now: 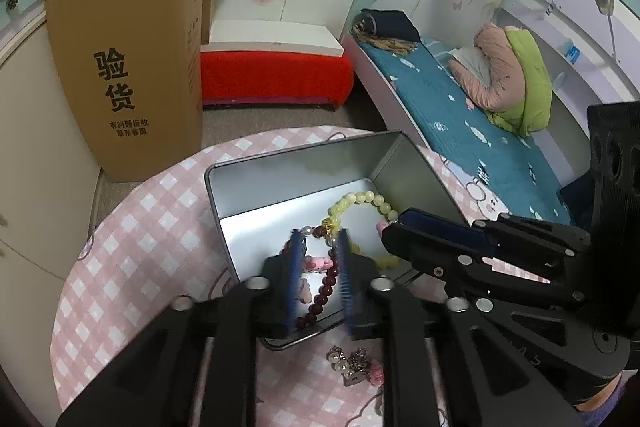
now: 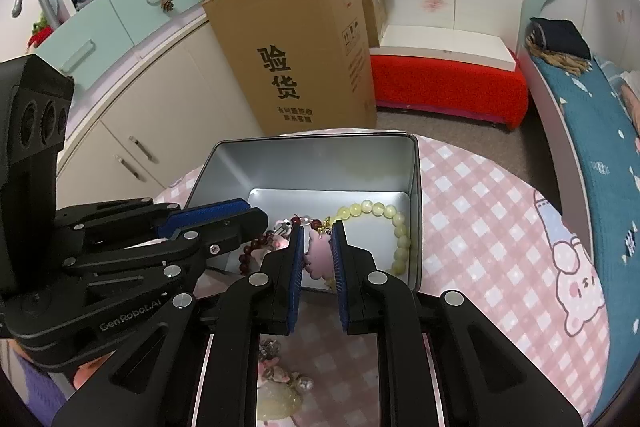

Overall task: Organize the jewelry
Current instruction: 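Open both tools to release the charms and move back to the table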

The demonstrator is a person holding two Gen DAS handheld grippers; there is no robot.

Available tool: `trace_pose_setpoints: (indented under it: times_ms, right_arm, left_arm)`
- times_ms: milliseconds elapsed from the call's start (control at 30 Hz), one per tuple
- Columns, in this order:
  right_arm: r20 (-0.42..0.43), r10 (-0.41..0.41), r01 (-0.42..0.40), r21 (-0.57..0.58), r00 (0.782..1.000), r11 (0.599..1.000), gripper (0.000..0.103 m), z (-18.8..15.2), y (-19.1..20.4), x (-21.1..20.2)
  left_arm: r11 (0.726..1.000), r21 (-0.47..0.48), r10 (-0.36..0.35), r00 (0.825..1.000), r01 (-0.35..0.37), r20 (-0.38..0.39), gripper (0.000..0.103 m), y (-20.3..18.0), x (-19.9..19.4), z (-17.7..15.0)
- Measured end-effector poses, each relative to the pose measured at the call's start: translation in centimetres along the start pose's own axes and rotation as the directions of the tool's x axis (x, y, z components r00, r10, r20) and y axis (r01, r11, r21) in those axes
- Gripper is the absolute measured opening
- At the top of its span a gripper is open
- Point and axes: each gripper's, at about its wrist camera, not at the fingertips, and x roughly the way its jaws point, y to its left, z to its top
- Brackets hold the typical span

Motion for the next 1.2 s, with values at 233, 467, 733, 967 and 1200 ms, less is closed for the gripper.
trace_pose_setpoints:
  times_ms: [233,467,733,967,1200]
  right_arm:
    - [0.011,0.011,-0.011,0.005,1.0,1.0,0.017,-0.4,0.1,-1.1]
    - [0.061,0.012,-0.011,-0.011,0.998,1.0,0.017,-1.2,0.8,-4.4]
    - [0.107,-0.015,0.017,-0.013,0.994,1.0,0.034,-3.6,0.8,-8.0]
    - [0.109,-0.062,0.064,-0.015,0.992,0.998,0.049,-7.3,0.0,-9.0]
    - [0.066,-0.099,0.098,0.009,0.993,0.995,0.051,-10.8,-1.3,-7.9]
  left_arm:
    - [1.0,-0.006,0.008,1.0,-0.008,0.014,0.028,-0.2,-1.2,-0.1]
    - [1.0,0.001,0.017,0.998,-0.017,0.066,0.041,-1.2,-4.0,-0.9]
    - [0.997,0.043,0.052,0.988,-0.059,0.148,0.055,-3.5,-7.9,-3.9]
    - [0.993,0.068,0.084,0.987,-0.094,0.134,0.061,-4.8,-7.2,-8.0]
    - [0.996,0.061,0.065,0.997,-0.068,0.046,0.061,-5.7,-4.1,-11.1]
